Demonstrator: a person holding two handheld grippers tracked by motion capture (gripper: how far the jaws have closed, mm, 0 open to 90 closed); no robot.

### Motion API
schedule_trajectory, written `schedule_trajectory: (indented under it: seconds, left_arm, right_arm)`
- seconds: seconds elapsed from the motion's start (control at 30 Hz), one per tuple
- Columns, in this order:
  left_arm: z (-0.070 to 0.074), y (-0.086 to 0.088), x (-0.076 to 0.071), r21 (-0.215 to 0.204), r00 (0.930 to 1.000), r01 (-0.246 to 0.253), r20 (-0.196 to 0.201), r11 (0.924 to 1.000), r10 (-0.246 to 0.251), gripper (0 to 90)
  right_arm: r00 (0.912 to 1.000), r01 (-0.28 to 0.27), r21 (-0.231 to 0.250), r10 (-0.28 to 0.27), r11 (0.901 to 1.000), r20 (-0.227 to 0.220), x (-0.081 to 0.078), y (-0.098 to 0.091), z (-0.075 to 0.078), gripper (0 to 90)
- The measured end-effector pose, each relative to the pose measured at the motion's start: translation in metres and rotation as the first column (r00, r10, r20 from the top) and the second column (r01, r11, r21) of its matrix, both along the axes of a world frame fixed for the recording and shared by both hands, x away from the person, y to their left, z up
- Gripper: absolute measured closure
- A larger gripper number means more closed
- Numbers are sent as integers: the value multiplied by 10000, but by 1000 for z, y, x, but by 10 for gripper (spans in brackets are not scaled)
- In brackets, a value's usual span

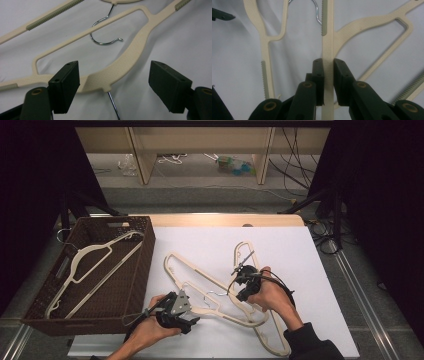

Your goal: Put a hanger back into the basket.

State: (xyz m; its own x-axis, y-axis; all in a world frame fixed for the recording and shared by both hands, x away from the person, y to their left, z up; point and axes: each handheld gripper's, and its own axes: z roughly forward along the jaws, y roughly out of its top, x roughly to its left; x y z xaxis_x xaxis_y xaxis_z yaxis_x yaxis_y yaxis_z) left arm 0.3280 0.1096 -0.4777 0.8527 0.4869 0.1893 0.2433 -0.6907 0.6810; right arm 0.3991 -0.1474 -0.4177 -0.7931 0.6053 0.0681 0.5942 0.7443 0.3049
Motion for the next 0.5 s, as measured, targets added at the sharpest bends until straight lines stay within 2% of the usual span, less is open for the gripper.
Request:
schedule_trajectory:
  seconds: [0.03,0.13,0.23,0.33,0.37,0.47,0.5]
  left_arm:
    - [-1,-2,0,6,10000,64,-3,10000,-64,269]
    - [-1,-8,1,518,9986,128,506,9986,-155,307]
    - [-4,-14,2,545,9987,329,368,9980,-349,328]
    - [-3,-15,3,803,9969,374,661,9961,-427,355]
    - [-4,-16,3,648,9974,432,540,9970,-467,354]
    - [-4,-15,5,617,9973,517,489,9968,-547,356]
    - [-3,-13,6,805,9959,361,801,9961,-426,356]
  right_arm:
    - [10000,-2,20,2,10000,21,0,0,0,801]
    - [10000,-1,20,1,10000,-4,0,0,0,801]
    - [10000,-34,4,34,10000,-23,0,-1,0,801]
    - [10000,10,9,-10,10000,-79,0,-1,1,801]
    - [10000,-12,11,12,10000,-89,0,-1,1,801]
    - [9999,-36,39,36,10000,-102,0,-2,0,801]
    - [9999,-74,33,74,10000,-87,1,-2,0,801]
